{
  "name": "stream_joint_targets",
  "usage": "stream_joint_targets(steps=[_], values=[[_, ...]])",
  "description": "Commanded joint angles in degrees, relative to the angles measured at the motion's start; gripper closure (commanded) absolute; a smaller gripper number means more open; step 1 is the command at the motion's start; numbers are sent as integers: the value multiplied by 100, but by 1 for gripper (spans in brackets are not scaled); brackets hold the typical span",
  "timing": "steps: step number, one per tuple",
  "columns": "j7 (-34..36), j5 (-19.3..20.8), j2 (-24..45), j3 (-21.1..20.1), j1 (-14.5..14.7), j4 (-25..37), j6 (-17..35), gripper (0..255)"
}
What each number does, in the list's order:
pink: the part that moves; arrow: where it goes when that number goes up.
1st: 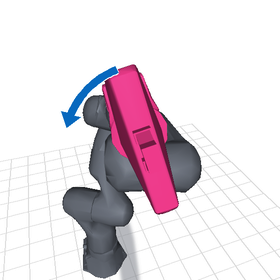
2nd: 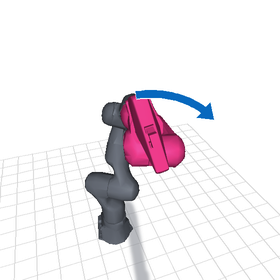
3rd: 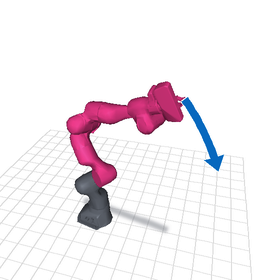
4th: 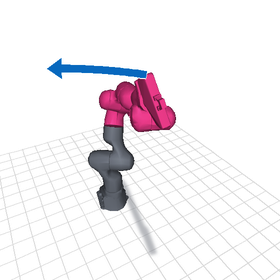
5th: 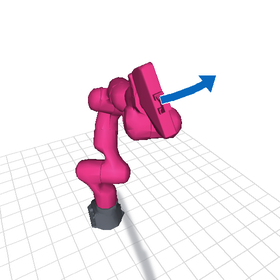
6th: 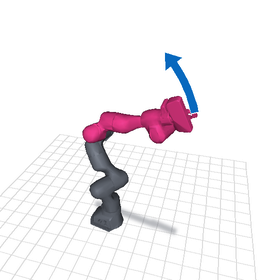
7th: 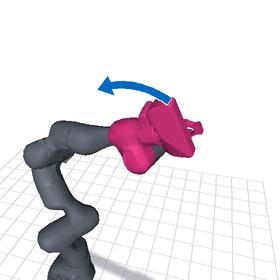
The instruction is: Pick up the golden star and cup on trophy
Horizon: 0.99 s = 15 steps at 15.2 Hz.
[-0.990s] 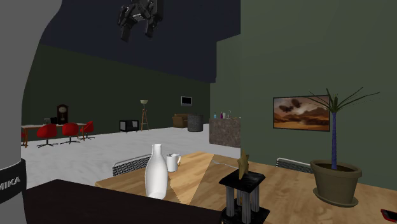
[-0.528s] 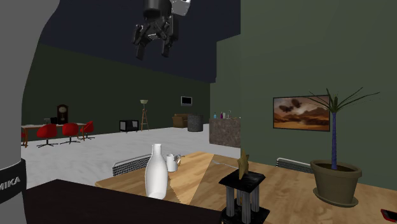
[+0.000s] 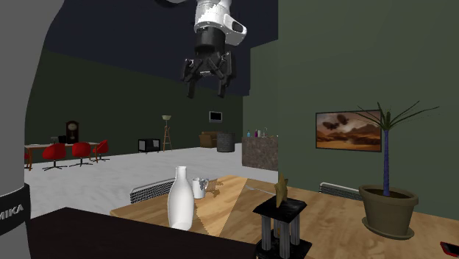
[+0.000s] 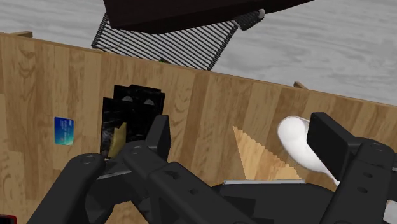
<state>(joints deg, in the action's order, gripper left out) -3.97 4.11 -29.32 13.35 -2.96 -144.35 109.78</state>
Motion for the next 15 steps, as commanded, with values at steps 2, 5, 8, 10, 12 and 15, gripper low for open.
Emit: stream_joint_targets(steps=[2,5,8,10,12,15], values=[[-295,60,607,252,-49,41,620,0],[-584,46,1186,476,-82,126,1156,0],[-910,-60,1815,682,-105,285,1659,0],[-1153,-190,2256,803,-120,431,1968,0],[-1418,-370,2711,900,-145,610,2251,0],[-1849,-721,3411,981,-226,938,2614,0]])
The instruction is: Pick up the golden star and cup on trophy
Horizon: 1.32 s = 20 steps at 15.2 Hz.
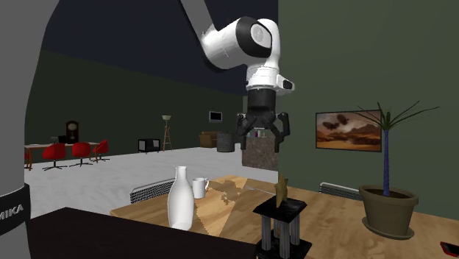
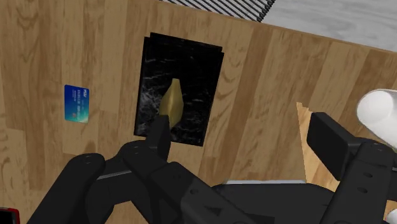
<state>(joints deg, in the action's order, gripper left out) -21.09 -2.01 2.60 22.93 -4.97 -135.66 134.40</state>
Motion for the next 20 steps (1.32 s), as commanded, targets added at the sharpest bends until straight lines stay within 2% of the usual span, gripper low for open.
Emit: stream_joint_targets(steps=[1,7,16,17,20], values=[[-285,-240,453,27,-69,194,255,0],[-1066,-973,1806,-135,-495,1088,689,0],[-1267,-1269,2309,-343,-651,1121,1134,0],[-1279,-1273,2315,-343,-660,1120,1139,255],[-1276,-1276,2324,-347,-658,1127,1141,255]])
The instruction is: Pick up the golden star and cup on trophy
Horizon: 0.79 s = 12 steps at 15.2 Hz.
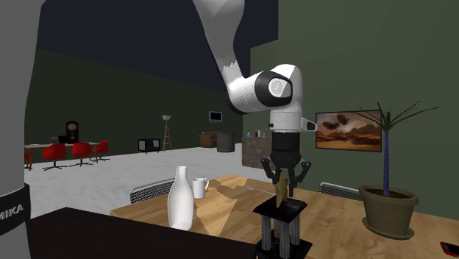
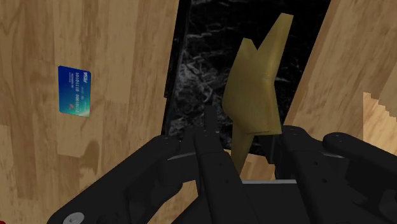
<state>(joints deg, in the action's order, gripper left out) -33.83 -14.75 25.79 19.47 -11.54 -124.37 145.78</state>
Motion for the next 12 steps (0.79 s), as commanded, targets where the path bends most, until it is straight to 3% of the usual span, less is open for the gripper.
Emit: stream_joint_targets(steps=[1,12], values=[[-1,-1,6,-1,-1,-1,2,255],[167,242,-411,167,128,-40,-354,255]])
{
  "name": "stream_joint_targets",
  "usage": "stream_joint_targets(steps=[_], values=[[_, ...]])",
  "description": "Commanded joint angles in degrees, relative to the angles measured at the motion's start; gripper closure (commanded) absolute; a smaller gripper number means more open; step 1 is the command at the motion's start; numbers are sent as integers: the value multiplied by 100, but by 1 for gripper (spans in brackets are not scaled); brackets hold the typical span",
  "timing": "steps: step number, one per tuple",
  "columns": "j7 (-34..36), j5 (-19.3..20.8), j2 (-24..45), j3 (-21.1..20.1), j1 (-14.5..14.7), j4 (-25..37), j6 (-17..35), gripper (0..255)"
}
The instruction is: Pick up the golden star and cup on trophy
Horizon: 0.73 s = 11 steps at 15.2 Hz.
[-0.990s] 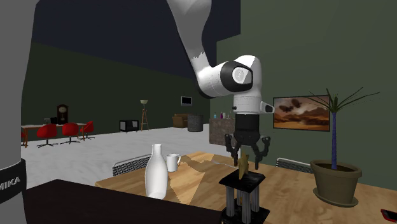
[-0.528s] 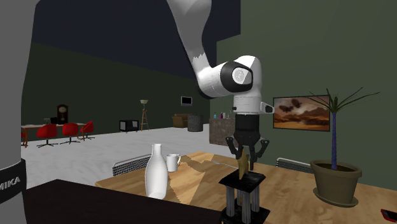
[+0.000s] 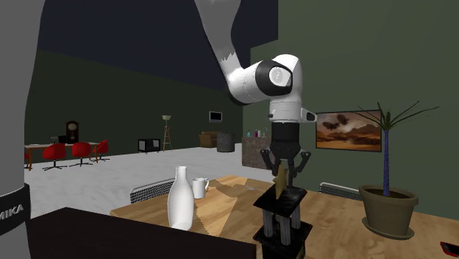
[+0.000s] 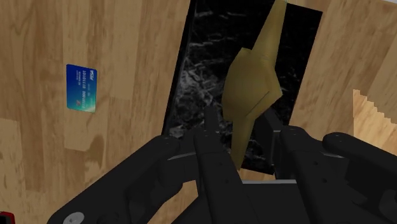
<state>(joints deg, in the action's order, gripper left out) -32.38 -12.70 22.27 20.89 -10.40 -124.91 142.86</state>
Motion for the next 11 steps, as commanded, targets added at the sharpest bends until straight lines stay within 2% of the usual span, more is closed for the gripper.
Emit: stream_joint_targets(steps=[1,11], values=[[49,77,-124,50,32,13,-121,255],[265,397,-633,216,155,54,-631,255]])
